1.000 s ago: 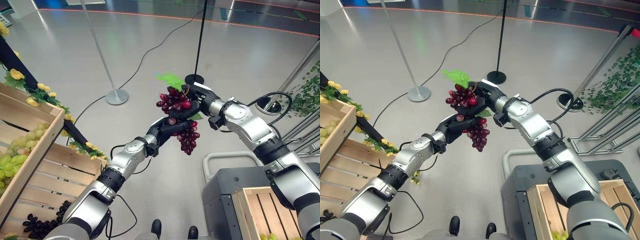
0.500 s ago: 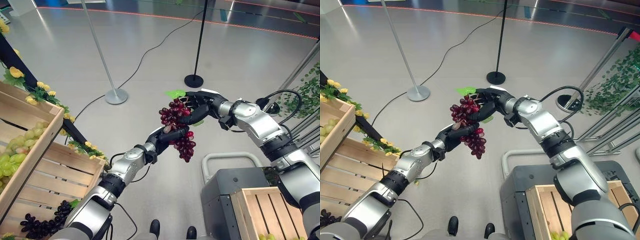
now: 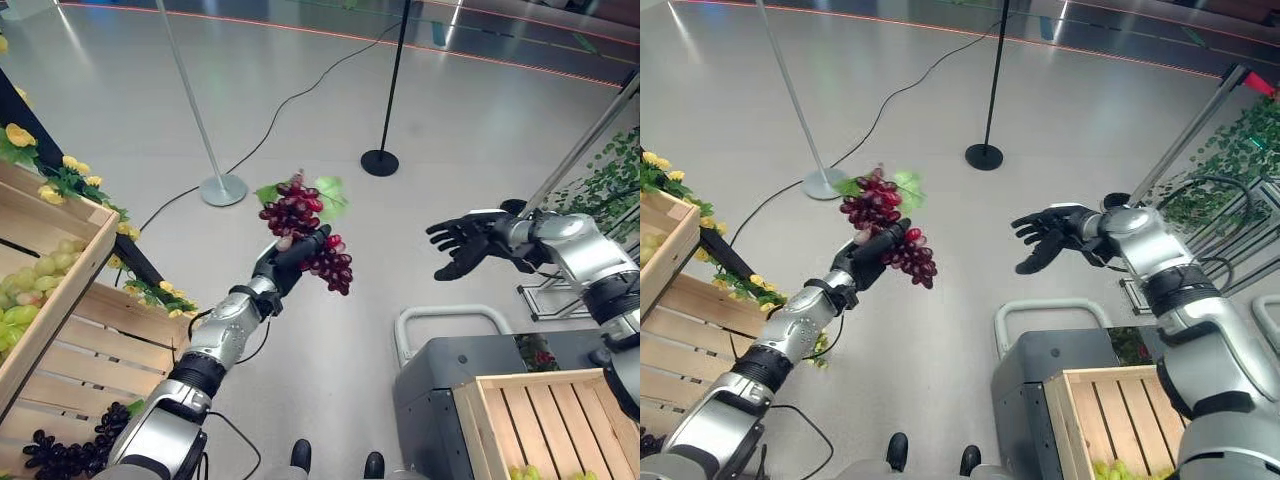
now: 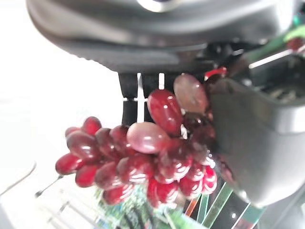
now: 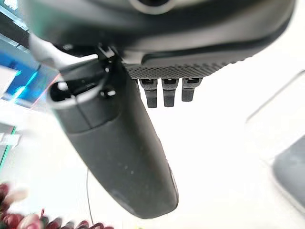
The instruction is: Pick up the fruits from the basket on one side to the basket on the other side
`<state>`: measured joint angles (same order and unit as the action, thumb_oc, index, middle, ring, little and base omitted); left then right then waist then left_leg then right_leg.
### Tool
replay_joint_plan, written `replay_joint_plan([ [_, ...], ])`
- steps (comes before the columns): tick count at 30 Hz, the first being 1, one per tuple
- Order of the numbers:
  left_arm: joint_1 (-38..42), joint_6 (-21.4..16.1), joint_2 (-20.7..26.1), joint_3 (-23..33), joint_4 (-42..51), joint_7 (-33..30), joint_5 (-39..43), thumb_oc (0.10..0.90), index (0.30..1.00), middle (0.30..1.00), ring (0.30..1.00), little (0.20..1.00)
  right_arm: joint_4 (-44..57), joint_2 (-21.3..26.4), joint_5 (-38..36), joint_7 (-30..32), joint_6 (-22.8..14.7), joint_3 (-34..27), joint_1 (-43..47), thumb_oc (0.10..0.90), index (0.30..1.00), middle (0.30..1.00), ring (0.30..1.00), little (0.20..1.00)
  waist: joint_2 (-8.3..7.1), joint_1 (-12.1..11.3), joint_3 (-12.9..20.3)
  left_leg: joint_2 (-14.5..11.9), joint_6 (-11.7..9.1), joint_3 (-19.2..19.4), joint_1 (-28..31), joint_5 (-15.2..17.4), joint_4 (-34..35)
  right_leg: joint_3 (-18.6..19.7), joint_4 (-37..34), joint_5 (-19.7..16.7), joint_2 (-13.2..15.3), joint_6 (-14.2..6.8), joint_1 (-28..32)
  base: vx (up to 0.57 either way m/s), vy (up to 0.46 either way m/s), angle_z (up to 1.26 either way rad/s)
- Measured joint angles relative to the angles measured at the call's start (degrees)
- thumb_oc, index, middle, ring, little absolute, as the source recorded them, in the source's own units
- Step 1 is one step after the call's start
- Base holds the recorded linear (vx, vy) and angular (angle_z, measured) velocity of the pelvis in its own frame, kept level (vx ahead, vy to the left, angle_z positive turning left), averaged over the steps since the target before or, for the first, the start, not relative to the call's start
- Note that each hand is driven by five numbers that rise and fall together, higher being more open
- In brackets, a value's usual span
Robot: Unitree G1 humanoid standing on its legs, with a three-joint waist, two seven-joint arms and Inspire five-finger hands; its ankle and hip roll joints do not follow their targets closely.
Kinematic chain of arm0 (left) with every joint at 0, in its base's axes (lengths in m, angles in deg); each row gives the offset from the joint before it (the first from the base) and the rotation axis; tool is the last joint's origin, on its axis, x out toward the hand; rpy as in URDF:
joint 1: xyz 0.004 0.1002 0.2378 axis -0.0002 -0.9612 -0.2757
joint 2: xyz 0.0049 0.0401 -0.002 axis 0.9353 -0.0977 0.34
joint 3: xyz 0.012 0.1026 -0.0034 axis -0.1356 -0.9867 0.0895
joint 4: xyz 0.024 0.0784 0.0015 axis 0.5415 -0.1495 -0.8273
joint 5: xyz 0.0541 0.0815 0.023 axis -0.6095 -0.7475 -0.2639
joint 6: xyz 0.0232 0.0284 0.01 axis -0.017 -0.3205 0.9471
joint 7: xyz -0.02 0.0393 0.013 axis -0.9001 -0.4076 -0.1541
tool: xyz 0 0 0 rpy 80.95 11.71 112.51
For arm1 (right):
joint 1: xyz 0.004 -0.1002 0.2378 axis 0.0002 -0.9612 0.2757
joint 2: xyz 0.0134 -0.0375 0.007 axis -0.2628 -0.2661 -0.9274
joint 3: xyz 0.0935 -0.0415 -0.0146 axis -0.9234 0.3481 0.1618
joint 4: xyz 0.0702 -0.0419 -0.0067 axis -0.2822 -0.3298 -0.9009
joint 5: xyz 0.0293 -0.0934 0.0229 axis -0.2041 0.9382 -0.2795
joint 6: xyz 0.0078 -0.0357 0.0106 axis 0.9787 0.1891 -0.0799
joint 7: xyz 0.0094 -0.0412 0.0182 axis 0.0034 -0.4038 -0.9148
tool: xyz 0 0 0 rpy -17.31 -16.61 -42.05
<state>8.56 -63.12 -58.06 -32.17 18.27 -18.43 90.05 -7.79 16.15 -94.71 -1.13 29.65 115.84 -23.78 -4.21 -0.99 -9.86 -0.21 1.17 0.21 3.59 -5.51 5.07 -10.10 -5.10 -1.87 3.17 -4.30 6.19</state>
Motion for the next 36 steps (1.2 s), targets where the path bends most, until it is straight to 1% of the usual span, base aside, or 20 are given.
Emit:
replay_joint_plan([
  [1, -0.4, -0.1, -0.3, 0.2, 0.0, 0.0, 0.0, 0.400, 0.300, 0.300, 0.300, 0.300, 1.0, -0.3, -1.7, 1.0, 0.1, -1.4, -1.5, 0.800, 0.900, 0.900, 0.900, 0.900, 0.00, 0.0, 0.0, 0.0, 0.0, 0.0, 0.0, 0.0, 0.0, 0.0, 0.0, 0.0, 0.0, 0.0, 0.0, 0.00, 0.000, 0.00],
  [2, -1.7, -0.7, -1.1, 1.1, 0.0, 0.1, 0.0, 0.400, 0.300, 0.300, 0.300, 0.300, 2.8, -1.6, -3.9, 2.8, 0.1, -4.9, -4.5, 0.800, 0.900, 0.900, 0.900, 0.900, -0.03, 0.0, 0.0, 0.0, 0.0, 0.0, 0.2, 0.0, 0.0, 0.0, 0.0, 0.0, 0.0, 0.0, 0.2, 0.00, 0.000, 0.00],
  [6, -6.0, -1.1, -2.9, 1.2, 0.0, 0.0, 0.1, 0.400, 0.300, 0.300, 0.300, 0.300, 5.4, -5.9, -8.1, 7.8, 0.0, -7.2, -10.4, 0.800, 0.900, 0.900, 0.900, 0.900, -0.05, 0.0, 0.0, 0.0, 0.0, 0.0, 0.2, 0.0, 0.0, 0.0, 0.0, 0.0, 0.0, 0.0, 0.3, 0.00, 0.000, 0.00],
  [8, -9.0, -1.2, -3.3, 1.3, 0.0, 0.0, 0.1, 0.400, 0.300, 0.300, 0.300, 0.300, 7.0, -10.5, -9.8, 11.6, -1.7, -10.4, -15.8, 0.800, 0.900, 0.900, 0.900, 0.900, -0.19, 0.0, 0.1, 0.0, 0.0, -0.1, 0.2, 0.0, 0.0, -0.1, 0.0, 0.1, 0.0, 0.1, 0.3, 0.00, 0.000, 0.00],
  [11, -11.9, -1.2, -3.6, 1.3, -0.3, -0.1, 0.1, 0.400, 0.300, 0.300, 0.300, 0.300, 8.0, -15.0, -9.8, 13.8, -4.0, -11.8, -21.9, 0.800, 0.900, 0.900, 0.900, 0.900, -0.23, -0.2, 0.2, 0.0, 0.0, -0.2, 0.1, 0.0, 0.0, -0.2, 0.0, 0.1, 0.0, 0.1, 0.2, 0.00, 0.000, 0.00],
  [15, -15.6, -1.3, -3.8, 2.1, -0.1, -0.7, 0.1, 0.400, 0.300, 0.300, 0.300, 0.300, 9.0, -19.8, -9.5, 14.7, -6.2, -11.7, -30.7, 0.800, 0.900, 0.900, 0.900, 0.900, -0.21, -0.8, 0.1, 0.1, 0.0, -0.5, 0.0, 0.0, 0.0, -0.5, 0.0, 0.2, 0.1, 0.1, 0.3, 0.04, -0.044, 0.04],
  [17, -16.4, -1.3, -4.4, 3.0, -0.1, -1.2, -0.1, 0.400, 0.300, 0.300, 0.300, 0.300, 9.0, -21.0, -9.4, 14.8, -6.2, -11.5, -33.2, 0.800, 0.900, 0.900, 0.900, 0.900, -0.18, -0.9, 0.1, 0.1, -0.1, -1.3, -0.2, 0.0, 0.1, -1.2, 0.0, 0.2, 0.1, 0.1, 0.4, 0.02, -0.097, 0.14],
  [19, -16.5, -1.3, -4.6, 3.1, -0.1, -1.7, -0.1, 0.400, 0.300, 0.300, 0.300, 0.300, 8.9, -21.5, -9.4, 15.4, -6.5, -11.4, -34.5, 0.800, 0.900, 0.900, 0.900, 0.900, -0.18, -1.5, 0.1, 0.0, -0.3, -1.6, -0.1, 0.0, 0.0, -1.5, 0.0, 0.3, 0.0, 0.2, 0.6, 0.04, -0.121, 0.10],
  [24, -18.4, -3.6, -5.7, 3.1, 0.8, -3.1, -0.1, 0.400, 0.300, 0.300, 0.300, 0.300, 7.4, -24.8, -10.0, 18.5, -10.6, -10.8, -35.1, 0.800, 0.900, 0.900, 0.900, 0.900, -0.13, -2.1, 0.1, -0.2, -0.7, -3.3, -0.2, -0.5, 0.0, -3.1, -0.1, 0.6, -0.4, 0.6, 1.3, -0.03, -0.079, 0.16],
  [26, -18.8, -4.6, -7.0, 3.0, 0.9, -3.3, 0.0, 0.400, 0.300, 0.300, 0.300, 0.300, 6.2, -26.5, -10.1, 20.3, -12.3, -10.4, -35.1, 0.800, 0.900, 0.900, 0.900, 0.900, 0.00, -3.4, 0.0, -0.6, -1.3, -3.3, -1.0, -0.5, 0.3, -3.7, 0.0, 0.8, -0.8, 0.9, 1.2, -0.15, -0.027, 0.25],
  [27, -18.8, -4.6, -7.4, 3.0, 0.9, -3.3, 0.0, 0.400, 0.300, 0.300, 0.300, 0.300, 5.8, -27.0, -10.1, 20.7, -12.6, -10.1, -35.1, 0.800, 0.900, 0.900, 0.900, 0.900, 0.02, -3.6, 0.0, -0.8, -1.4, -2.9, -1.5, -0.6, 0.4, -4.7, 0.0, 0.9, -0.9, 1.0, 1.2, -0.23, -0.008, 0.68],
  [28, -18.3, -4.7, -8.2, 2.8, 0.9, -3.3, 0.0, 0.400, 0.300, 0.300, 0.300, 0.300, 4.7, -27.2, -11.5, 22.0, -14.0, -9.0, -35.1, 0.800, 0.900, 0.900, 0.900, 0.900, 0.09, -3.2, -0.3, -2.2, -1.3, 2.1, -3.4, -0.4, -0.3, -7.6, 0.1, 1.0, -0.9, 1.1, 1.3, -0.20, 0.006, 0.98],
  [29, -17.7, -4.7, -8.8, 2.6, 0.9, -3.2, -0.1, 0.400, 0.300, 0.300, 0.300, 0.300, 4.2, -27.2, -12.4, 22.7, -14.2, -8.9, -35.2, 0.800, 0.900, 0.900, 0.900, 0.900, -0.07, -2.9, -0.7, -3.5, -1.4, 5.6, -4.7, -0.1, -1.7, -9.8, 0.1, 1.3, -0.6, 1.2, 1.2, -0.23, 0.076, 1.28],
  [30, -16.5, -4.7, -9.5, 2.0, 0.9, -3.0, -0.1, 0.400, 0.300, 0.300, 0.300, 0.300, 3.3, -27.1, -14.2, 23.9, -14.3, -9.0, -35.0, 0.800, 0.900, 0.900, 0.900, 0.900, -0.54, -2.9, -1.7, -4.4, -0.7, 9.4, -7.0, 1.0, -6.2, -12.7, 0.5, 1.7, 0.3, 1.5, 0.8, -0.17, 0.216, 1.14],
  [31, -15.5, -4.8, -9.7, 1.1, 0.8, -2.7, -0.1, 0.400, 0.300, 0.300, 0.300, 0.300, 1.5, -27.2, -16.2, 24.7, -14.3, -9.1, -34.2, 0.800, 0.900, 0.900, 0.900, 0.900, -1.08, -3.0, -3.1, -4.5, -0.6, 10.0, -9.1, 1.4, -11.8, -14.0, 2.0, 2.4, 1.7, 1.2, 0.2, -0.12, 0.265, 0.89],
  [32, -15.3, -4.9, -9.6, 0.9, 0.8, -2.5, -0.1, 0.400, 0.300, 0.300, 0.300, 0.300, 0.2, -27.5, -16.8, 24.8, -14.3, -9.1, -33.5, 0.800, 0.900, 0.900, 0.900, 0.900, -1.19, -3.2, -4.0, -4.3, -1.0, 9.9, -9.5, 2.3, -13.7, -14.3, 3.9, 3.1, 2.7, 0.9, -0.5, 0.07, 0.297, 0.65],
  [33, -15.3, -4.9, -9.8, 0.8, 0.3, -1.9, -0.1, 0.400, 0.300, 0.300, 0.300, 0.300, -1.8, -27.8, -17.7, 24.9, -14.5, -9.6, -32.6, 0.800, 0.900, 0.900, 0.900, 0.900, -0.02, -2.8, -5.2, -4.3, -0.7, 11.6, -9.1, 3.4, -13.7, -14.9, 7.0, 4.5, 3.8, 0.3, -1.0, -0.01, 0.175, 0.70],
  [34, -15.2, -5.0, -10.1, 0.4, -0.4, -1.4, -0.1, 0.400, 0.300, 0.300, 0.300, 0.300, -2.7, -28.3, -19.1, 25.0, -15.1, -11.6, -33.8, 0.800, 0.900, 0.900, 0.900, 0.900, 1.86, -1.6, -6.7, -4.2, -0.6, 11.9, -6.3, 5.0, -11.3, -15.3, 11.1, 7.2, 4.9, -1.0, -0.8, -0.04, 0.135, 0.73],
  [35, -15.3, -5.2, -10.3, 0.3, -0.3, -1.5, -0.1, 0.400, 0.300, 0.300, 0.300, 0.300, -2.6, -28.6, -19.4, 25.1, -15.8, -12.1, -34.9, 0.800, 0.900, 0.900, 0.900, 0.900, 1.89, -1.6, -7.2, -3.6, -0.1, 11.4, -6.4, 4.3, -12.1, -15.0, 12.4, 7.9, 5.3, -1.4, -1.0, -0.17, 0.088, 0.74],
  [36, -15.3, -6.2, -9.7, 0.0, 0.1, -1.3, -0.1, 0.400, 0.300, 0.300, 0.300, 0.300, -2.2, -28.7, -21.1, 25.1, -16.9, -12.2, -37.2, 0.800, 0.900, 0.900, 0.900, 0.900, 1.64, -1.6, -7.6, -2.2, 0.5, 10.0, -8.2, 5.4, -14.1, -12.9, 14.5, 9.3, 6.4, -1.8, -2.4, -0.15, 0.074, 0.58],
])
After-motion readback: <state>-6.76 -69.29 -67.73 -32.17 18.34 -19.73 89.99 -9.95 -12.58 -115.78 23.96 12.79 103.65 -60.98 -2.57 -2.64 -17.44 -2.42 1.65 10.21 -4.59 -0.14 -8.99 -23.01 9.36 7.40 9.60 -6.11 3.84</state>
